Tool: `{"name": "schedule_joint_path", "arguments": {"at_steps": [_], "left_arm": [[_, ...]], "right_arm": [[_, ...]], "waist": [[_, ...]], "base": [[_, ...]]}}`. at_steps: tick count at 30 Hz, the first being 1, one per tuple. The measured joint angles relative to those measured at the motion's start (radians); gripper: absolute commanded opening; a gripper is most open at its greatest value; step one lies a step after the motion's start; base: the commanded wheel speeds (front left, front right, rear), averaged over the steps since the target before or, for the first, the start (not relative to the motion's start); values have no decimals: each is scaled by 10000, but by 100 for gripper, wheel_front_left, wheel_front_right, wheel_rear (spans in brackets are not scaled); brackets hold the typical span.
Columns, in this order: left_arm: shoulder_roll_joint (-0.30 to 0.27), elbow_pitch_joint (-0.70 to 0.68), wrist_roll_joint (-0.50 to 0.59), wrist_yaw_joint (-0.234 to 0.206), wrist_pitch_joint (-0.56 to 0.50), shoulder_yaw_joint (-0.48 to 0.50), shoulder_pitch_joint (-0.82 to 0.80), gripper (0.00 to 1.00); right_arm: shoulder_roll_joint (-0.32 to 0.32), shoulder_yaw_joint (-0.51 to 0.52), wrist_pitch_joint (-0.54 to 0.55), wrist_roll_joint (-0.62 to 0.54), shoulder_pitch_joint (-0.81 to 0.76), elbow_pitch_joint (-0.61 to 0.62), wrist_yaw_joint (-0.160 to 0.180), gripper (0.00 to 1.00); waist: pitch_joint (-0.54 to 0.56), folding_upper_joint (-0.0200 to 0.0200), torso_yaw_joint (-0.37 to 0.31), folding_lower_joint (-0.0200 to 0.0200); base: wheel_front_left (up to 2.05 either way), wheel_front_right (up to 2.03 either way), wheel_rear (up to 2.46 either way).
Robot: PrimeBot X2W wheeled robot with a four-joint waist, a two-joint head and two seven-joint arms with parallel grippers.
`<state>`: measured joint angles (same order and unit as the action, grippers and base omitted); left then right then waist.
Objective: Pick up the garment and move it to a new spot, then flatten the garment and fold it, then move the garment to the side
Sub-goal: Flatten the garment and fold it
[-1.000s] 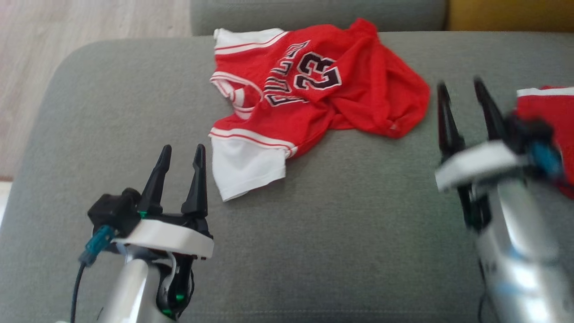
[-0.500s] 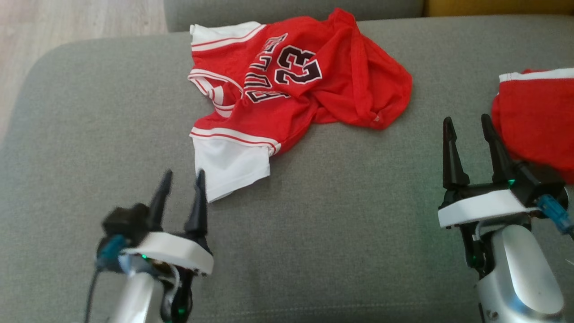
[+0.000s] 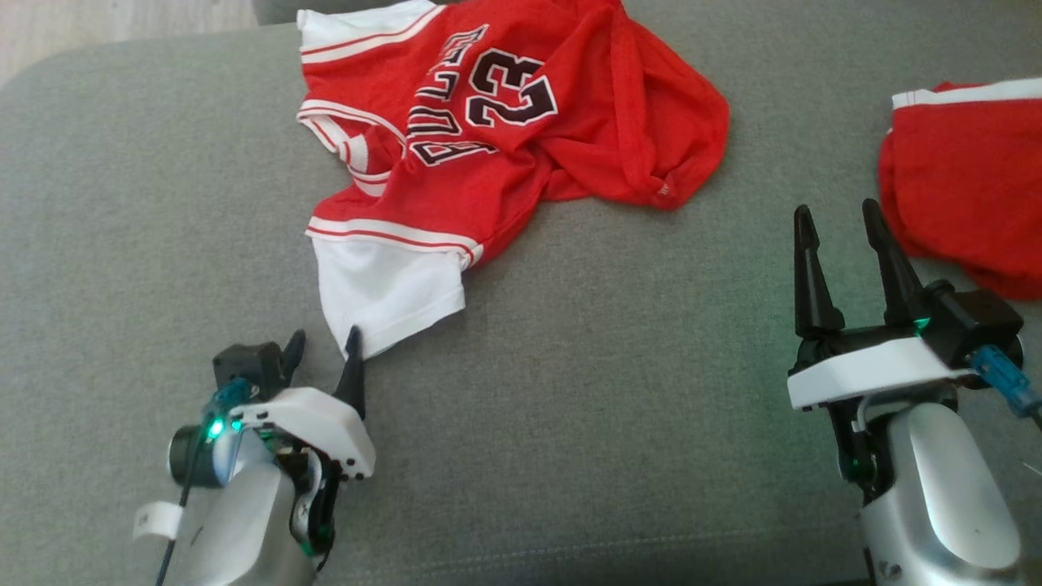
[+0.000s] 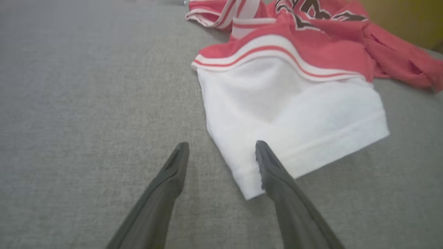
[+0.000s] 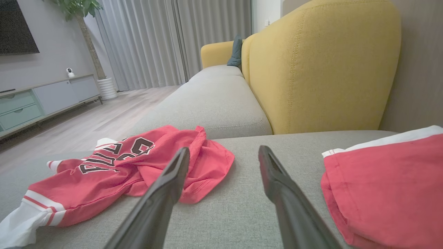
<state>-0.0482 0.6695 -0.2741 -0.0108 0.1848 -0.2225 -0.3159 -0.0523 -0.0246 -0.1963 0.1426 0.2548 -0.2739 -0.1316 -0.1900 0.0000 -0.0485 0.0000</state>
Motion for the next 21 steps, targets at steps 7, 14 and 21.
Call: {"name": "schedule_joint_path", "arguments": {"at_steps": [7,14,21], "left_arm": [[-88,995,29,-238,-173,8,-630,100],[-104,1411,-19,140,-65,-176,-918,0],[17,1346,-278,376,405,-326,-1018,0]], "right_arm": [[2,-15,-2,73,4,31,0,100],[2,-23,0,75,8,-2,0,100],[2,-247,255,-71,159,-368,0,100]], "waist": [[-170,0,-182,0],[-243,0,-198,0],[-193,0,113,0]], "base": [[0,0,0],[0,0,0],[0,0,0]]}}
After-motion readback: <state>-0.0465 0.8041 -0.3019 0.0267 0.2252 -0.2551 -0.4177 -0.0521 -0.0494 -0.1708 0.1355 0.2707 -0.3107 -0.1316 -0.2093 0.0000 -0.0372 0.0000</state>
